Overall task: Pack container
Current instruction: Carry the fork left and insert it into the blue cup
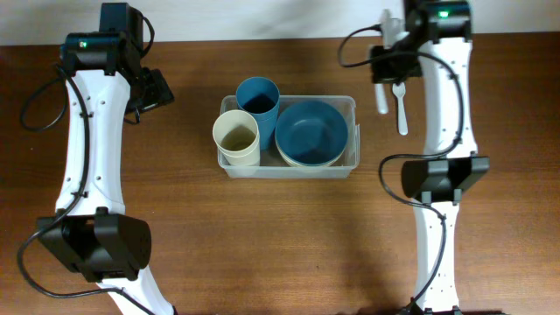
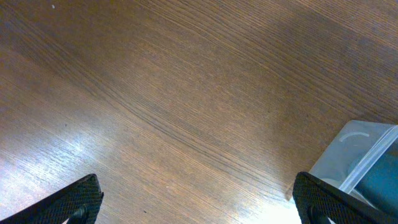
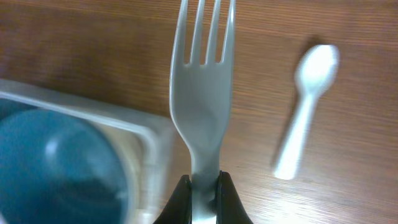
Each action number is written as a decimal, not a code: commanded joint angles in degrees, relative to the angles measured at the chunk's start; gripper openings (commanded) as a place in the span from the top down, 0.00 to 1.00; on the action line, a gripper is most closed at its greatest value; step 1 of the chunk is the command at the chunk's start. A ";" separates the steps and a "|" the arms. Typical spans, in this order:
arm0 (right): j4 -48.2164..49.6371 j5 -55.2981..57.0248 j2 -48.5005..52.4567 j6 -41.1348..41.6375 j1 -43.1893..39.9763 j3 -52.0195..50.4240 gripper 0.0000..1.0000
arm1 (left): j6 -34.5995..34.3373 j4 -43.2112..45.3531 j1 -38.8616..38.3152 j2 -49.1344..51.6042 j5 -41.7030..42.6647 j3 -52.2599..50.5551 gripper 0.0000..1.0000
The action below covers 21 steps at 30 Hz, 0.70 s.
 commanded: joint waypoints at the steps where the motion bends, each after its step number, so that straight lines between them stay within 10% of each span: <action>1: -0.35 -2.47 -0.39 5.66 4.87 1.16 0.96 | -0.66 0.13 0.35 0.46 -0.79 -0.22 0.00; 21: -0.37 -7.32 -0.59 9.11 7.82 0.72 0.96 | -0.66 0.13 0.33 0.46 -0.79 -0.22 0.00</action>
